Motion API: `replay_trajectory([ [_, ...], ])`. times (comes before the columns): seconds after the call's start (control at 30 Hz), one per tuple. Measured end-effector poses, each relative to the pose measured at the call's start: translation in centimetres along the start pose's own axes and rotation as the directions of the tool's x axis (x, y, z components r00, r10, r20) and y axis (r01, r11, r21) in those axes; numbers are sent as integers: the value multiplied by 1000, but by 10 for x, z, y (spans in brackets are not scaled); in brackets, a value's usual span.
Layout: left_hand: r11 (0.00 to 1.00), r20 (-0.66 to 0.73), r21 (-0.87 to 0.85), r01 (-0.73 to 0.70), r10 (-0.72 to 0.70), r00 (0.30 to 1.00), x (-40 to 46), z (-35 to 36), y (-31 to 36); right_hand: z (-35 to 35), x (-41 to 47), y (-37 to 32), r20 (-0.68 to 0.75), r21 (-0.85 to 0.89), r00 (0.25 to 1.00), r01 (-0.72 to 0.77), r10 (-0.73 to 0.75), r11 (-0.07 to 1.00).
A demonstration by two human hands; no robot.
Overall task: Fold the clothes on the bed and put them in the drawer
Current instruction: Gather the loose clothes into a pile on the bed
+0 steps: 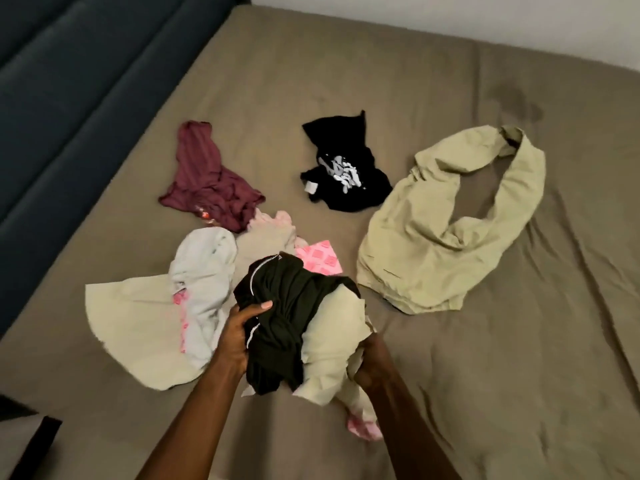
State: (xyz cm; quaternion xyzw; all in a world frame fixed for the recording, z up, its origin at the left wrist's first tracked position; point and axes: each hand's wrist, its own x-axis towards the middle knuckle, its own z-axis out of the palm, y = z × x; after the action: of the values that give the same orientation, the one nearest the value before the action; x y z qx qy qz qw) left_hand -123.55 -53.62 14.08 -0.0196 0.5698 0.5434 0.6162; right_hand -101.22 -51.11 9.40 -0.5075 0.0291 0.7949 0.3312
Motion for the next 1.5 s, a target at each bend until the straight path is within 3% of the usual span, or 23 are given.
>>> replay_trajectory([
  [0.1, 995, -54, -72, -65, 61, 997, -7, -39, 53, 60, 9, 17, 129, -41, 988, 96, -90, 995],
  [0.23, 978, -107, -161, -133, 117, 987, -10, -85, 115, 156, 0, 35, 432, 0, 896, 113, -102, 994],
  [0.33, 946, -181, -227, -233, 194, 964, 0, -111, 149, 223, -9, 44, 484, 49, 849, 217, -213, 975],
  [0.43, 913, -259, -249, -324, 259, 930, 25, -142, 167, 252, 12, 53, 501, 54, 837, 226, -222, 973],
  [0.53, 959, -322, -120, -259, 209, 923, 71, -169, 167, 244, 57, 62, 451, -132, 845, 380, -286, 916],
  [0.6, 998, -283, -32, -63, 51, 958, 101, -179, 152, 213, 96, 76, 377, -470, 855, 508, -356, 722],
  [0.67, 971, -253, 162, 176, -132, 959, 127, -197, 121, 170, 127, 92, 297, -758, 861, 476, -413, 447],
  [0.77, 886, -375, 399, 237, -79, 924, 129, -219, 72, 94, 154, 111, 154, -959, 800, 263, -580, 108],
  [0.83, 904, -400, 370, 213, -52, 915, 119, -227, 48, 48, 154, 125, -28, -999, 834, -45, -551, -19],
  [0.9, 915, -453, 349, 202, -24, 891, 110, -235, 28, 8, 144, 144, -180, -902, 850, -343, -496, -261],
  [0.97, 917, -510, 349, 194, 12, 860, 107, -243, 11, -21, 134, 157, -212, -779, 872, -424, -442, -462],
  [1.0, 899, -534, 379, 219, 19, 845, 107, -246, 3, -34, 135, 160, -183, -758, 879, -412, -441, -506],
  [1.07, 859, -551, 438, 266, 23, 834, 108, -250, -5, -43, 134, 154, -142, -799, 869, -383, -474, -463],
  [1.13, 862, -546, 421, 283, -9, 838, 109, -251, -8, -25, 131, 138, -112, -881, 843, -329, -527, -339],
  [1.2, 871, -525, 387, 303, -62, 849, 109, -249, -5, 11, 126, 113, 8, -949, 766, -197, -643, -247],
  [1.27, 855, -507, 401, 329, -91, 857, 112, -248, -5, 58, 123, 86, 209, -964, 636, 3, -743, -268],
  [1.37, 804, -481, 453, 384, -142, 865, 116, -241, -10, 128, 133, 56, 474, -870, 448, 371, -758, -325],
  [1.43, 760, -466, 496, 420, -175, 867, 117, -233, -18, 161, 147, 49, 576, -781, 411, 531, -707, -328],
  [1.5, 701, -427, 535, 471, -257, 867, 114, -225, -29, 178, 164, 52, 633, -770, 457, 458, -625, -445],
])
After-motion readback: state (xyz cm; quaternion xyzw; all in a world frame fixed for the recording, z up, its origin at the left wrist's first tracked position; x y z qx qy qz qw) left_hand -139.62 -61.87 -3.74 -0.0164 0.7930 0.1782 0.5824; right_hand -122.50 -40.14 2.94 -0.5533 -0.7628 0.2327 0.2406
